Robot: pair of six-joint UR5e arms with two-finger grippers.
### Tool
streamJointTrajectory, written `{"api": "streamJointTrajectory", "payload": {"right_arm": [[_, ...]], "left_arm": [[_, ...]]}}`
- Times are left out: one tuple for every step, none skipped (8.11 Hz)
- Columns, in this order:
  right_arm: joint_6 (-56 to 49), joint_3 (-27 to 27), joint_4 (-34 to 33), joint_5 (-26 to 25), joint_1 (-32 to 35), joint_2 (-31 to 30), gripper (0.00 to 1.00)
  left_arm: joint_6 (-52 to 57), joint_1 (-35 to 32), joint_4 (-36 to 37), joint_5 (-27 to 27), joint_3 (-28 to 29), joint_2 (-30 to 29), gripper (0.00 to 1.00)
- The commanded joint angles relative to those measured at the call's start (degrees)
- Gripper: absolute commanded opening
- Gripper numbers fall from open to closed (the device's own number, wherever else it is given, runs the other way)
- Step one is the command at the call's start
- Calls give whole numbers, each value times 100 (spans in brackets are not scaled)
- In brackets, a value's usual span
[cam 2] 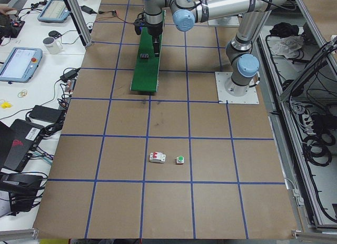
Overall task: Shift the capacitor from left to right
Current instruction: 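Hold the left gripper still while the belt carries the capacitor toward the right gripper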
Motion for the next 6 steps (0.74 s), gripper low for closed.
{"api": "streamJointTrajectory", "payload": {"right_arm": [[-35,91,-61,-13,-11,5,100],[-35,91,-43,-213,-11,-12,100],[-35,91,-52,-267,-2,14,100],[-226,91,-43,-285,-2,58,100],[-594,91,-34,-285,-2,58,100],[-641,100,1,-277,-2,84,100]], "left_arm": [[3,0,0,-1,-11,-10,100],[3,0,0,-9,-2,-27,100],[-5,0,0,-1,-2,-27,100],[-14,0,0,-1,-11,-27,100],[-14,0,0,-1,-11,-27,100],[-14,0,0,-1,-2,-27,100]]}}
